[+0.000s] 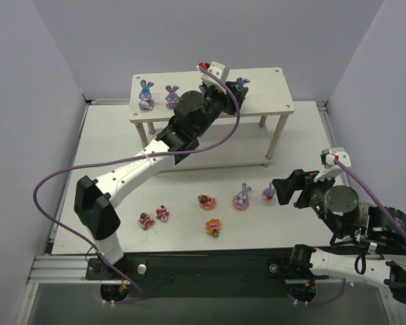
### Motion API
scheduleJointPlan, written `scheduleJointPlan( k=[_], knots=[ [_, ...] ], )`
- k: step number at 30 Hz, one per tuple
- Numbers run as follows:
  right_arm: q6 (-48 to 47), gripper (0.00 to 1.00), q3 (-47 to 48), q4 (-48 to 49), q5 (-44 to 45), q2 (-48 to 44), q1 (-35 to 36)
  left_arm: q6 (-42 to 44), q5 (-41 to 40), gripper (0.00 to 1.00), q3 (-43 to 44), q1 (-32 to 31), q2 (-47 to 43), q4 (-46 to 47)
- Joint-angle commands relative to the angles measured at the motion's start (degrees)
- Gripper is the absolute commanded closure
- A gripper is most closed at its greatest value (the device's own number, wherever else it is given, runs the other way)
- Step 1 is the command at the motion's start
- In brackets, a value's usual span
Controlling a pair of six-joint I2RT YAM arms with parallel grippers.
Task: Place and organize the plastic toys onto the shelf
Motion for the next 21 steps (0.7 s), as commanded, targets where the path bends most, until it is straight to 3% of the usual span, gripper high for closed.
scheduleJointPlan(
  k=[1, 21],
  knots=[
    [0.4, 0.30, 0.5, -0.4, 2.7, 1.9, -0.4, -1.6, 6.4, 1.00, 3.1, 1.2, 0.3, 1.2],
    [-0.6, 0.30, 1.3, -0.8, 3.8, 2.5, -0.4, -2.4, 6.7, 1.00, 1.9, 2.9, 3.5, 5.8]
  ],
)
